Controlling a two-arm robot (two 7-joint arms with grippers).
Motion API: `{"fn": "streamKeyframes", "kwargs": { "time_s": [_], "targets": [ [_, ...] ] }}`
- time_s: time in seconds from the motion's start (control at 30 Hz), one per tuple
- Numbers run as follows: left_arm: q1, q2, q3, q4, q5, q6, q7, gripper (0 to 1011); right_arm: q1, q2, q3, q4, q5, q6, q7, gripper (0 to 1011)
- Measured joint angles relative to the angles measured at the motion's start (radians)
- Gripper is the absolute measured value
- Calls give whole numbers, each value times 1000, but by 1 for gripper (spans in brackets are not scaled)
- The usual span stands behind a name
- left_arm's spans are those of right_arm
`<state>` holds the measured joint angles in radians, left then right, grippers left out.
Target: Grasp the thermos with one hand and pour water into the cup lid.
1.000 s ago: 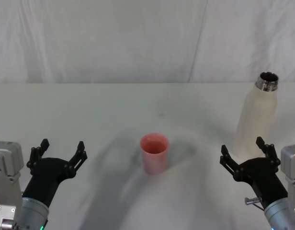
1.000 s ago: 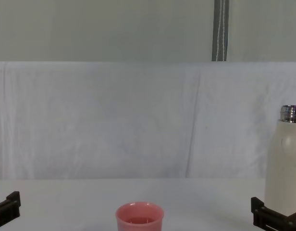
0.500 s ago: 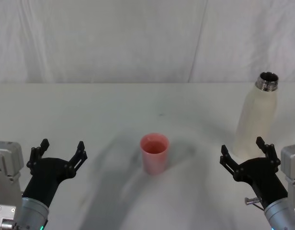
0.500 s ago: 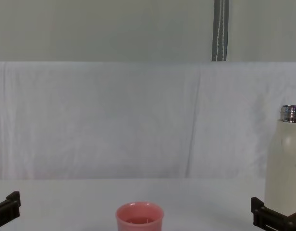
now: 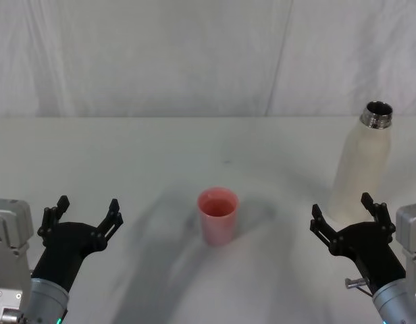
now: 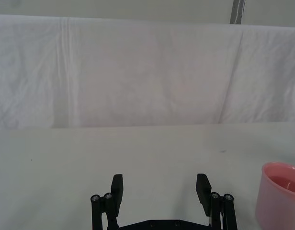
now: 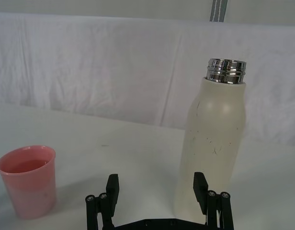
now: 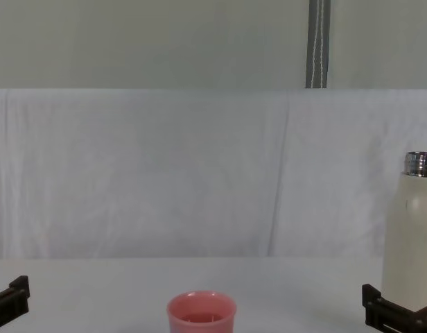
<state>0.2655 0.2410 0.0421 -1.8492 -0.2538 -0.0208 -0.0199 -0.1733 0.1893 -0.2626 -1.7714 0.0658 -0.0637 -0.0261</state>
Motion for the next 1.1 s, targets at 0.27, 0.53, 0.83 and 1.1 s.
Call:
{"fn": "streamKeyframes", "kwargs": {
  "time_s": [0.27,0.53,0.83,1.1],
  "targets": [
    [0,0,0,0,0,0,0,1001,0,0,0,0,0,0,0,1001],
    [0,0,0,0,0,0,0,1001,0,0,0,0,0,0,0,1001],
    [0,0,0,0,0,0,0,1001,7,-7,15,15,5,-5,13,1001],
    [0,0,0,0,0,0,0,1001,32,-30,58,63,24,-20,39,1001]
  ]
}}
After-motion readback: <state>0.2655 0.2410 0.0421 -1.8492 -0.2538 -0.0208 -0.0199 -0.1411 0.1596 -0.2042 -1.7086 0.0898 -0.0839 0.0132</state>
